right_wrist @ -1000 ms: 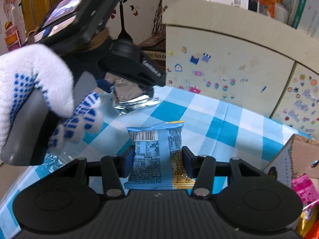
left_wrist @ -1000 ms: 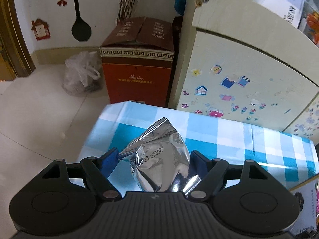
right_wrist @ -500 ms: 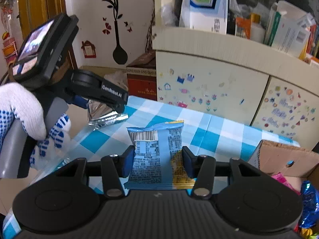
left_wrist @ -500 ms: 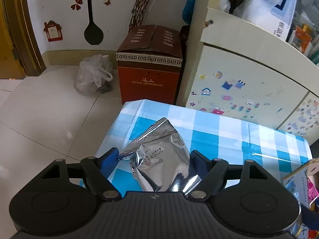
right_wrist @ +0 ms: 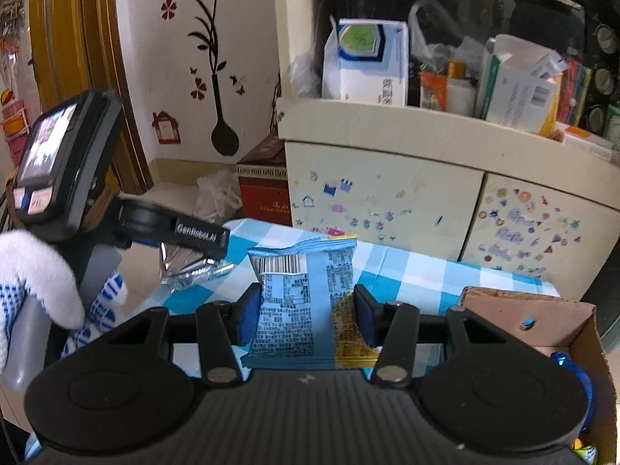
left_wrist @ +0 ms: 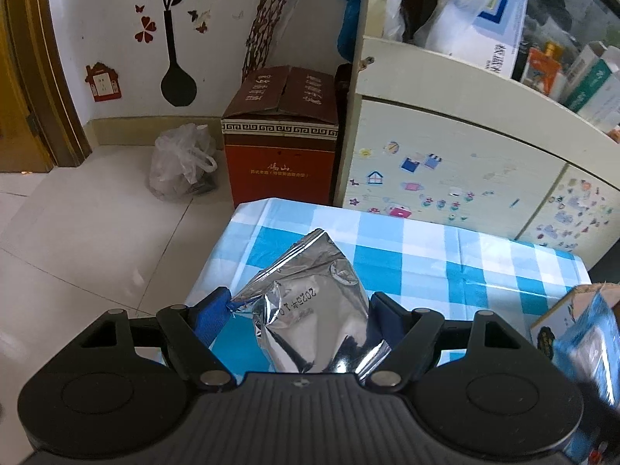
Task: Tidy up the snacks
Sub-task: 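Lift and carry the silver foil packet and blue packet over the cardboard box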
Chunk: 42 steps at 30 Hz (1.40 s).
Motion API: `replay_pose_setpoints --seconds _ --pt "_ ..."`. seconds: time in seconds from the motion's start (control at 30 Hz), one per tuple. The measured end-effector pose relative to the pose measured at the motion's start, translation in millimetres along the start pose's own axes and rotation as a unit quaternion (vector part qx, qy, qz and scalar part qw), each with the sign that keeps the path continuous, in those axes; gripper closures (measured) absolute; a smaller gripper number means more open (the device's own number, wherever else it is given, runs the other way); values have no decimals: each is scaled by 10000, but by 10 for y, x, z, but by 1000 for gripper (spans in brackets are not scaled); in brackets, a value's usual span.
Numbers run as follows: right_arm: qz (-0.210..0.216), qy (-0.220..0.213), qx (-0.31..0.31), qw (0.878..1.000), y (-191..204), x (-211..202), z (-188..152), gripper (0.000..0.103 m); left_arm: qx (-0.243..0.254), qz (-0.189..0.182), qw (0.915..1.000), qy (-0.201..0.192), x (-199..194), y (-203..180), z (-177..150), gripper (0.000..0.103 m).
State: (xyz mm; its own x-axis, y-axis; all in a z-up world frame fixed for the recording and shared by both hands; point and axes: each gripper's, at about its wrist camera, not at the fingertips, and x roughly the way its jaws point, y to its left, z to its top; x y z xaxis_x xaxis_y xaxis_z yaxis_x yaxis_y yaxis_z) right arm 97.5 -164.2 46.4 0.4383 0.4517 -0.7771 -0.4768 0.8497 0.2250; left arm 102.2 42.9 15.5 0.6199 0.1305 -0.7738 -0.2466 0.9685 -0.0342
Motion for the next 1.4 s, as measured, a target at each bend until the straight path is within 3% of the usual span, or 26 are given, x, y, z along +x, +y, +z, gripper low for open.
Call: replay_pose_setpoints --seconds 0.3,0.73,1.4 --pt "-42 -156 166 9997 -96 -223 -4 52 133 -49 9998 -129 -277 -70 -168 20" --pt "-352 -505 762 9952 -467 -667 15 52 662 -357 9963 -416 -618 -475 -361 20" --pt "-711 -768 971 9898 -801 -970 44 52 1046 -798 9891 -659 -805 -904 -477 20"
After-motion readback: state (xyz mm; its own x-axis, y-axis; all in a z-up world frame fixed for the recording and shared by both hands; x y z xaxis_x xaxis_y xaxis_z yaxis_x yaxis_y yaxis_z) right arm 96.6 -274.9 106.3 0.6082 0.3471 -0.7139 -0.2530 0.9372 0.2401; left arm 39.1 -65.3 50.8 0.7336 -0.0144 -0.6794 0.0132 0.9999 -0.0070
